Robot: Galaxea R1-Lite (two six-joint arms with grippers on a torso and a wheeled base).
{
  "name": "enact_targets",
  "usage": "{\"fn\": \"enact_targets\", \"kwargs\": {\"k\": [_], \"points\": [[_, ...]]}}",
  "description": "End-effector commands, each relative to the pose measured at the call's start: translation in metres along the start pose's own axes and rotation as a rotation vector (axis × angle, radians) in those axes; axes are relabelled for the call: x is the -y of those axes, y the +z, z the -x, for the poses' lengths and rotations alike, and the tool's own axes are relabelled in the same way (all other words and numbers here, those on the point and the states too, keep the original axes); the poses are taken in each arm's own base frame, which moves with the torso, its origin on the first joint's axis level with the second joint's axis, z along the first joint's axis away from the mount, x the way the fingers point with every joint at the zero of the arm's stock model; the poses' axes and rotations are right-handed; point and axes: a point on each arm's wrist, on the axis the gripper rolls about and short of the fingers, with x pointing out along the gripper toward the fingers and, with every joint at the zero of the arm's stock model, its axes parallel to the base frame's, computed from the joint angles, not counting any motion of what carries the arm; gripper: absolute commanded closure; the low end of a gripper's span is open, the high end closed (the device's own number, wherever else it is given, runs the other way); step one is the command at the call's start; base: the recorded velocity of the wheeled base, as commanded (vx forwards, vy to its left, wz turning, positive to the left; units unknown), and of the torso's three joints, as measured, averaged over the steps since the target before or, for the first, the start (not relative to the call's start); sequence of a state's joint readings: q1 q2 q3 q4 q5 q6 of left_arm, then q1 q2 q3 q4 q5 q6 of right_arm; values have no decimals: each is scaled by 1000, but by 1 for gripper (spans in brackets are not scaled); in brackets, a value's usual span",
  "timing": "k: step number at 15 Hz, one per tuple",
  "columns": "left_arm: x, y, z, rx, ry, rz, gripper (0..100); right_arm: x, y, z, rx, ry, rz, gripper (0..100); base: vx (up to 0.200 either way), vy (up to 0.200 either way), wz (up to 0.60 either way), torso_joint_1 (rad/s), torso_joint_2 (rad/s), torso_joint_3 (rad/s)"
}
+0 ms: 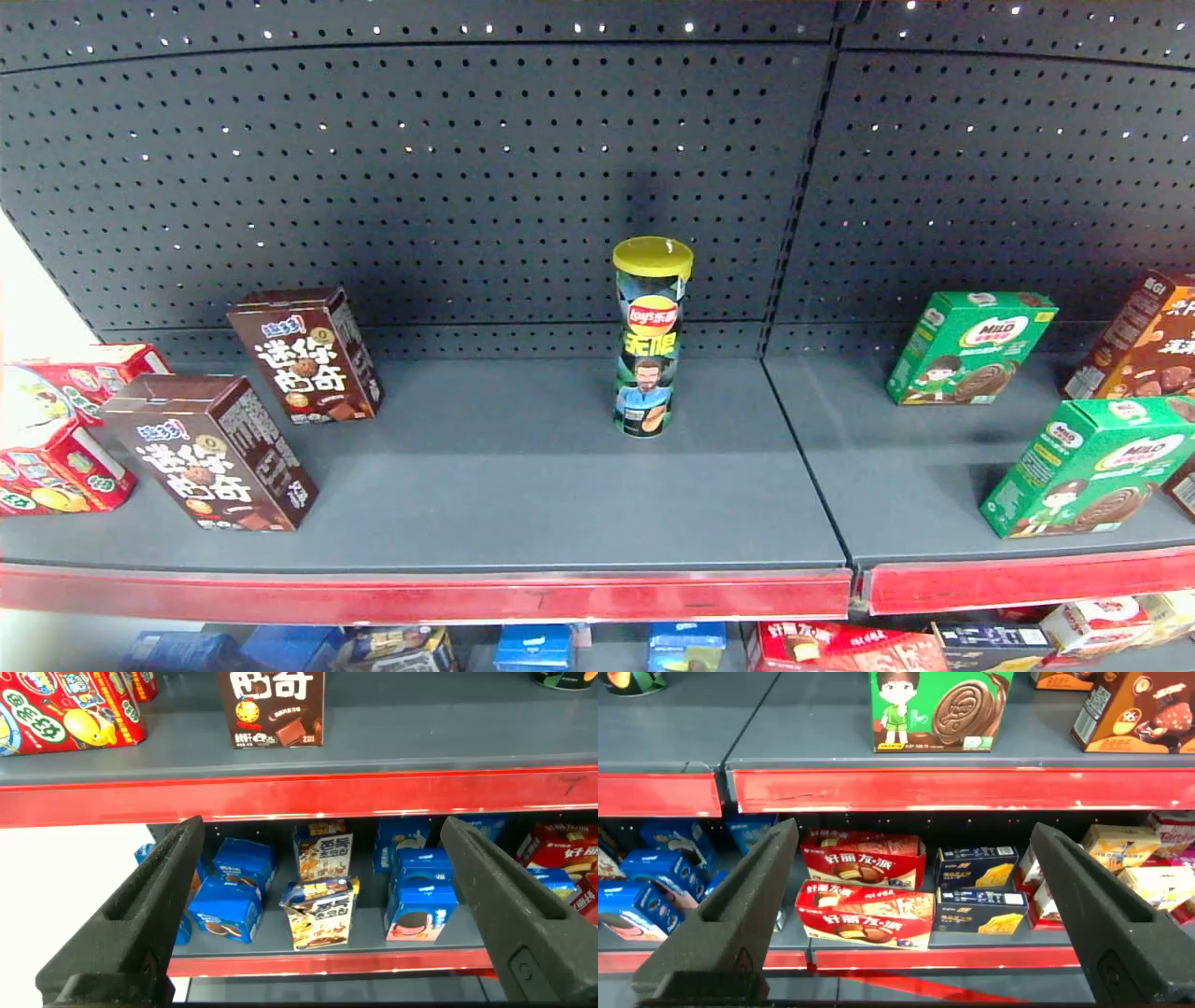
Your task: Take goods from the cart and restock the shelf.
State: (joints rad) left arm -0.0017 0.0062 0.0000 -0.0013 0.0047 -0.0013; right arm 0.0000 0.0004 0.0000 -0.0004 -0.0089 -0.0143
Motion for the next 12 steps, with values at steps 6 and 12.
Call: {"fn": "enact_targets", "kwargs": {"k": [6,12], "points": [[0,0,0,-1,2,0,0,0,0,0,-2,0,-4,0,0,0,-600,3,2,2],[0,0,0,-1,2,0,0,0,0,0,-3,0,-3,0,0,0,-600,1,3,3]]}}
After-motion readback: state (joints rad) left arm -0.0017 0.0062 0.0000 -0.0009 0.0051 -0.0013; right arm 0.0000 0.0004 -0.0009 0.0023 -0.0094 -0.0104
